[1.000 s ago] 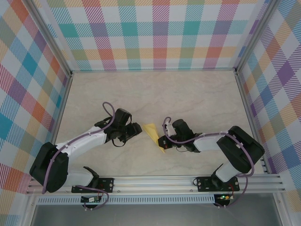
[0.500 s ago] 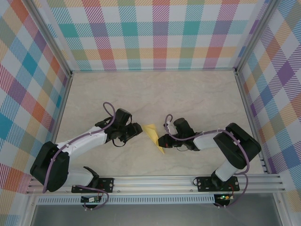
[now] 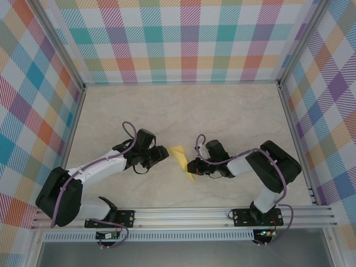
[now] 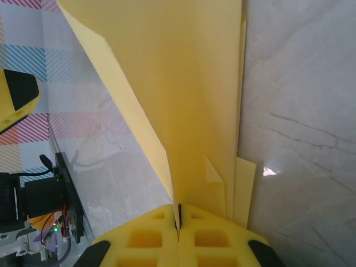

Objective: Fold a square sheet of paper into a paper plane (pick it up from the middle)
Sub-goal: Fold the wing for the fifth time at the center of the table.

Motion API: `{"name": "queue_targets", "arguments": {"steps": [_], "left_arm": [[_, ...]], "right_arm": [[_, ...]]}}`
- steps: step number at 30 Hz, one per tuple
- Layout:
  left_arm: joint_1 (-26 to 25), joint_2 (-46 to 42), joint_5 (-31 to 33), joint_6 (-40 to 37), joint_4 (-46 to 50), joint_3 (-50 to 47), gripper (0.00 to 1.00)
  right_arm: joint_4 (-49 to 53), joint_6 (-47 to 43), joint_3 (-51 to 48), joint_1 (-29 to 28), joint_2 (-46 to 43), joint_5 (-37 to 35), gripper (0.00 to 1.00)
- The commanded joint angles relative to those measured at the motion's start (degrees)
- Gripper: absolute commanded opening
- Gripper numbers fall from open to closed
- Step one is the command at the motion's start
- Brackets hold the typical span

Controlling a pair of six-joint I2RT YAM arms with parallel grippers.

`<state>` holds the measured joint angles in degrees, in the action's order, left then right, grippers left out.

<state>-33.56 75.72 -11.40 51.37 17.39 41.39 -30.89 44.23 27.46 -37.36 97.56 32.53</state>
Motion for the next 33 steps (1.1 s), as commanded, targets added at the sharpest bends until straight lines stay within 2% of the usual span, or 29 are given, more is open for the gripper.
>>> {"name": "queue_targets", "arguments": {"steps": [1, 10, 17, 26, 33], "left_arm": [[0.69, -0.05, -1.06, -0.32, -0.95, -1.07, 0.58], [0.56, -0.35, -2.00, -0.50, -4.37, -1.35, 0.56], [0.43, -0.37, -2.07, -0.49, -4.64, -1.67, 0.55], [0.04, -0.37, -2.57, -0.47, -5.79, -2.01, 0.54], [-0.19, 0.07, -2.58, -0.58, -5.92, -2.06, 0.54]], "right_arm": [[-2.16, 1.64, -0.32, 0.49, 1.53, 1.90, 0.00], [-3.55, 5.26, -0.32, 1.68, 0.31, 4.68, 0.01], [-3.09, 6.64, -0.78, 2.02, -2.02, 3.90, 0.00], [-8.03, 11.21, -1.55, 2.80, 1.30, 6.14, 0.00], [-3.71, 11.06, -0.71, 3.23, 2.20, 6.35, 0.00]]}}
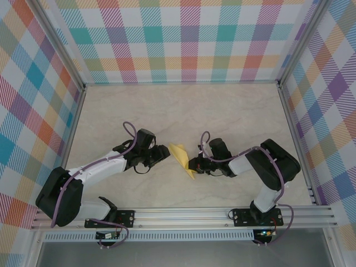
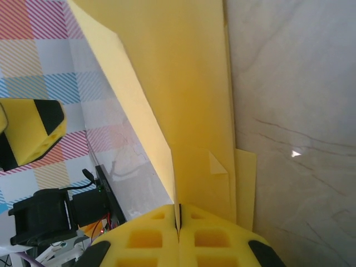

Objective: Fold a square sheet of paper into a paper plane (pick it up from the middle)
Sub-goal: Fold the wing for the fifth time at the center of the table.

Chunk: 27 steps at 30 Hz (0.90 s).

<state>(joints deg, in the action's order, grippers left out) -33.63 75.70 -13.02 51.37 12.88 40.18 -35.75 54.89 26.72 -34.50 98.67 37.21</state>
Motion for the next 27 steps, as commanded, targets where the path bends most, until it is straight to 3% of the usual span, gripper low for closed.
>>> {"name": "queue_targets", "arguments": {"steps": [1, 9, 16, 27], "left_arm": [[-0.12, 0.30, -0.98, -0.57, -1.46, -0.81, 0.54], [-0.47, 1.02, -1.52, -0.70, -2.28, -0.81, 0.53], [-2.22, 2.99, -5.63, -2.98, -8.43, -0.35, 0.48], [-7.60, 13.23, -6.72, -2.94, -16.51, 5.06, 0.44]], "right_arm": [[1.84, 0.28, 0.19, 0.44, 1.55, 1.98, 0.00], [-3.09, 3.00, -0.67, 1.04, 4.16, 4.15, 0.00], [7.11, 0.23, 1.56, 1.18, 3.52, 3.56, 0.00], [10.98, 0.41, 2.76, 1.25, 5.82, 2.34, 0.00]]}}
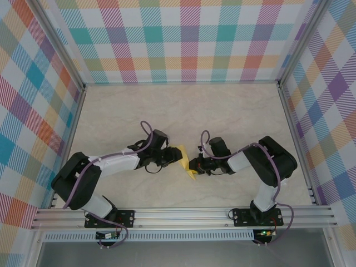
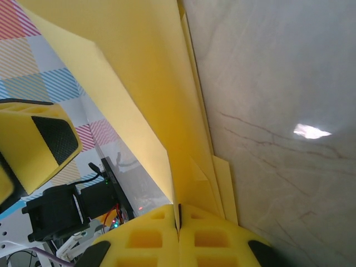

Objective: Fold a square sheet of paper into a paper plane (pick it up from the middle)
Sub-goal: Fold the wing for the fifth time at the center of the table.

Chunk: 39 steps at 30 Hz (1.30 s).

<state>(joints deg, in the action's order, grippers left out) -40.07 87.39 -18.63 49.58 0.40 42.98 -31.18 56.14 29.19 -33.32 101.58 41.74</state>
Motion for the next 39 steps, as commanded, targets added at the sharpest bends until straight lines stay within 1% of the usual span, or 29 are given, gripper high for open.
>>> {"name": "queue_targets", "arguments": {"steps": [1, 4, 17, 29, 34, 37, 39], "left_arm": [[-1.27, 2.10, -1.01, -1.07, -4.69, 2.37, 0.44], [-1.43, 3.44, -1.84, -0.46, -7.77, 1.84, 0.44], [-1.49, 8.40, -3.14, -0.54, -14.55, 1.39, 0.47], [-1.49, 12.41, -2.38, -1.86, -16.40, 1.10, 0.48], [-1.42, 13.38, -2.33, -2.78, -15.57, 1.41, 0.48], [-1.40, 11.39, -3.93, -1.67, -18.17, 0.62, 0.49], [-1.34, 7.83, -3.82, -1.84, -17.16, 0.71, 0.51]], "right_arm": [[6.81, -0.94, 0.34, 0.10, 2.99, -2.34, 0.00], [6.95, -0.73, 0.40, 0.09, 3.34, -2.35, 0.00], [7.18, -0.27, 0.32, 0.14, 3.80, -2.69, 0.00], [7.85, -0.32, 0.33, 0.16, 3.60, -3.06, 0.01], [9.24, -1.09, 0.71, 0.07, 3.28, -3.24, 0.01], [10.29, -1.73, 0.86, 0.10, 3.11, -3.72, 0.00], [10.04, -1.66, 0.33, 0.11, 2.62, -4.08, 0.00]]}}
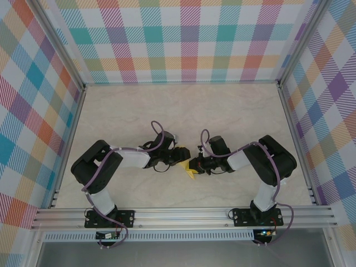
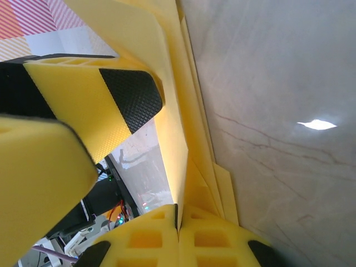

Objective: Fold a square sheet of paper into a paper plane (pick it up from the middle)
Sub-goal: Fold the wing for the fifth time at the center of the table.

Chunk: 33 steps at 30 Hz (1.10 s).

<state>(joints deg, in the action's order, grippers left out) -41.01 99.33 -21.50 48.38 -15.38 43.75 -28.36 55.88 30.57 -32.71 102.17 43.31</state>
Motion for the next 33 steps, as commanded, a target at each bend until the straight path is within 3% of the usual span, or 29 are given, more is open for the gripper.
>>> {"name": "queue_targets", "arguments": {"steps": [1, 6, 8, 12, 33], "left_arm": [[-0.46, -6.04, 0.03, -0.91, -0.58, -0.31, 0.51], [-0.34, -16.30, 8.89, -1.37, 4.91, -3.05, 0.55], [0.06, -17.48, 9.47, -0.34, 4.67, -4.23, 0.55], [0.06, -15.83, 7.44, 1.90, 0.23, -5.96, 0.56], [-0.42, -0.64, -1.25, 0.88, -10.01, -1.58, 0.56]], "right_arm": [[7.12, -1.22, -1.24, -0.46, 1.74, -5.85, 0.00], [4.30, 0.90, -2.23, -0.45, 0.67, -5.67, 0.00], [1.40, 2.90, -3.43, -0.48, 0.08, -6.07, 0.00], [-3.10, 5.52, -5.20, -0.51, -0.57, -6.97, 0.00], [-3.13, 7.14, -6.49, -0.46, 1.19, -8.95, 0.00]]}}
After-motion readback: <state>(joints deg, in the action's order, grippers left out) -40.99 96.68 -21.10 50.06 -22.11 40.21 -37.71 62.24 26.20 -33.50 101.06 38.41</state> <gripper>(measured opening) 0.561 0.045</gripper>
